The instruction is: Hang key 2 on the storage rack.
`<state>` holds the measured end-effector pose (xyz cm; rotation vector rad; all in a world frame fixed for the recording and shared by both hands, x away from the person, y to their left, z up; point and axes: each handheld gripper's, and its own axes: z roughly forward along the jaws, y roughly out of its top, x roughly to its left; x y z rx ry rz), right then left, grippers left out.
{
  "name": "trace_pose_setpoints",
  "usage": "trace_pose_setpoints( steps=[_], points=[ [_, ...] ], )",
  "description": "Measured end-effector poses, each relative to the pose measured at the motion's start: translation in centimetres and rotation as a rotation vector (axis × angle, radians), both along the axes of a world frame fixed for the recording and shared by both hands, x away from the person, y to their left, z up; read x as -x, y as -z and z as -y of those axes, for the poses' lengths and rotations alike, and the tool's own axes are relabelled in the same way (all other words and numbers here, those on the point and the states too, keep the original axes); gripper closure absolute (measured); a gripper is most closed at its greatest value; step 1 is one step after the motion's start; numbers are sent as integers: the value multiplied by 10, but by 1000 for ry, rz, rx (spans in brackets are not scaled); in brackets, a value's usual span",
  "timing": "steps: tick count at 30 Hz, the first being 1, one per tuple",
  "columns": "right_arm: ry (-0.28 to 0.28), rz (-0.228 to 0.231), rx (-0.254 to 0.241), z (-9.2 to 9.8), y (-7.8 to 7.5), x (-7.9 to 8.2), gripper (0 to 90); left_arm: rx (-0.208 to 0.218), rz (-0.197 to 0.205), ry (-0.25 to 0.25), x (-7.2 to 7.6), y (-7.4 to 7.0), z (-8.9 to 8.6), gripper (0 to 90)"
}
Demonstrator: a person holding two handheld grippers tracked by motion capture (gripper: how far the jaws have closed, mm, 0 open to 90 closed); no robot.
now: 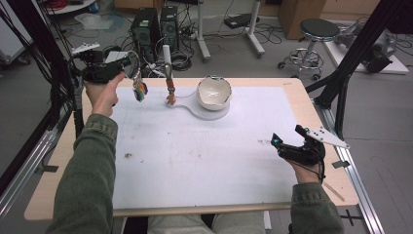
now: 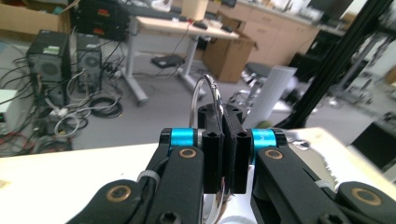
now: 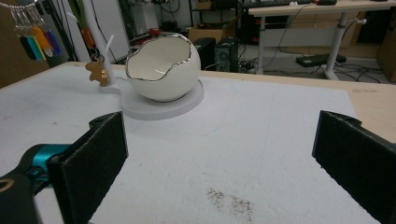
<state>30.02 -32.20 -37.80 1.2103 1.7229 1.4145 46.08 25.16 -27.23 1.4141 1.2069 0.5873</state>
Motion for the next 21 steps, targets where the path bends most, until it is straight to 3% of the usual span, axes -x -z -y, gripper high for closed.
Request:
trace_pose_setpoints(
  steps=[7,18,21],
  points=[
    [23,53,30,4,8,10,25,-3,-22,-13,-12,10,8,868],
    [62,45,27,16,18,20,25,-19,-60,-1,-30,30,31,868],
    [70,39,28,18,21,20,25,-41,-75,1,-33,35,36,868]
  ],
)
